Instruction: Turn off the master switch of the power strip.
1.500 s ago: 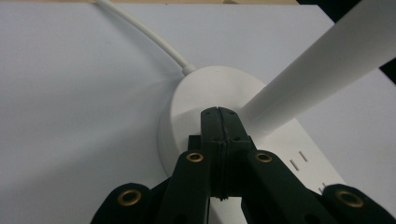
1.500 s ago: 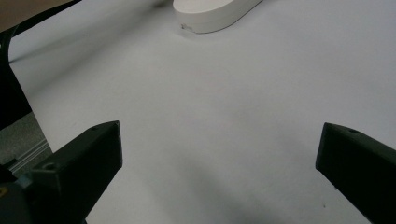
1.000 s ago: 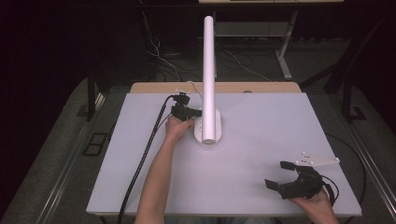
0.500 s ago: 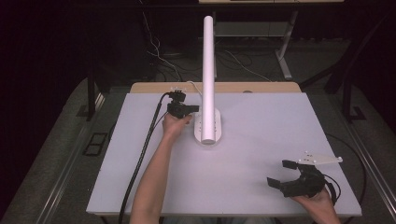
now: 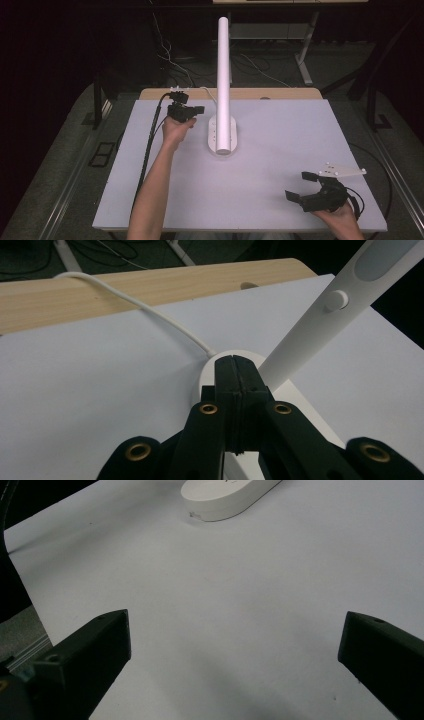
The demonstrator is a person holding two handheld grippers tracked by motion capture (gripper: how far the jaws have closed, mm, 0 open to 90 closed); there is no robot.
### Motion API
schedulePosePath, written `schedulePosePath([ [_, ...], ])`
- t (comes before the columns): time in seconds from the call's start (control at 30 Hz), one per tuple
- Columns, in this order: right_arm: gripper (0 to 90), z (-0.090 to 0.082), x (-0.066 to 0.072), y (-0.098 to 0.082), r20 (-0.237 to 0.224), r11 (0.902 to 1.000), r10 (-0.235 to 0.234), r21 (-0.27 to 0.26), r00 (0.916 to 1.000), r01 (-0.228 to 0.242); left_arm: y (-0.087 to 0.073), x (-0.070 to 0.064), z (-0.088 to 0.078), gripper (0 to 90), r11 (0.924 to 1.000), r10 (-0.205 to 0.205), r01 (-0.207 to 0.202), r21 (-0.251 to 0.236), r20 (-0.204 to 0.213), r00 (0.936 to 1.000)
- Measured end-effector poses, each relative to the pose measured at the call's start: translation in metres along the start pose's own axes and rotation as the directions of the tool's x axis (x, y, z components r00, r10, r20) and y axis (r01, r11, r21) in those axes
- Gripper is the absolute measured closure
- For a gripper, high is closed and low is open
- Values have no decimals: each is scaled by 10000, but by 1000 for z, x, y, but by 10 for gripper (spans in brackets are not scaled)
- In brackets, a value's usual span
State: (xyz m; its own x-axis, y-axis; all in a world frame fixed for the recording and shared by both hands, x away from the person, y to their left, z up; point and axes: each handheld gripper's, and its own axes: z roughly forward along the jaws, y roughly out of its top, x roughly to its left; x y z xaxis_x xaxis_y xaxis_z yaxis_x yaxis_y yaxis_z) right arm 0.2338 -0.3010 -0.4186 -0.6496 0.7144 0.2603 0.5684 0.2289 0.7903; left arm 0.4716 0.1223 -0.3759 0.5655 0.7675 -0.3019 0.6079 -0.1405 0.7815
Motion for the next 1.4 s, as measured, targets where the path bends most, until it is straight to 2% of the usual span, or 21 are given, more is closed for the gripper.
schedulePosePath([
  [0.07,0,0,0,0,-22,10000,-33,30,10000,33,1,0,-6,899,9997,263,-263,32,-104,9996],
  [0.17,0,1,1,0,-41,10000,-40,37,10000,40,2,0,-18,898,9993,367,-368,-23,-154,9992],
  [0.37,0,2,2,1,-37,10000,-51,18,10000,51,0,1,-41,894,9992,277,-281,-289,-171,9995],
  [0.47,0,3,2,2,-34,10000,-28,21,10000,28,-1,1,-51,837,9986,351,-357,-392,-161,9993],
  [0.5,0,3,2,2,-34,10000,-30,22,10000,30,-2,2,-54,814,9982,433,-440,-398,-192,9989],
  [0.57,0,3,2,2,-30,10000,-29,8,10000,29,-2,2,-61,748,9983,345,-350,-471,-99,9994],
  [0.7,0,4,1,2,-6,10000,-14,-3,10000,14,-4,2,-72,539,9990,173,-159,-426,330,9993],
  [0.77,0,5,0,2,-22,10000,-22,16,10000,22,-5,1,-77,442,9992,87,-71,-403,397,9992],
  [0.97,0,6,2,3,-18,10000,-4,-5,10000,4,-12,1,-95,230,9965,-160,234,-808,914,9957],
  [1.13,0,6,1,3,4,10000,83,10,10000,-83,-18,-3,-106,78,9955,-53,146,-939,991,9951],
  [1.2,0,7,1,3,12,10000,81,6,10000,-81,-20,-5,-110,0,9964,-57,148,-832,1089,9940],
  [1.4,0,7,1,3,1,10000,45,4,10000,-45,-31,-12,-122,0,9956,178,-77,-932,1079,9940],
])
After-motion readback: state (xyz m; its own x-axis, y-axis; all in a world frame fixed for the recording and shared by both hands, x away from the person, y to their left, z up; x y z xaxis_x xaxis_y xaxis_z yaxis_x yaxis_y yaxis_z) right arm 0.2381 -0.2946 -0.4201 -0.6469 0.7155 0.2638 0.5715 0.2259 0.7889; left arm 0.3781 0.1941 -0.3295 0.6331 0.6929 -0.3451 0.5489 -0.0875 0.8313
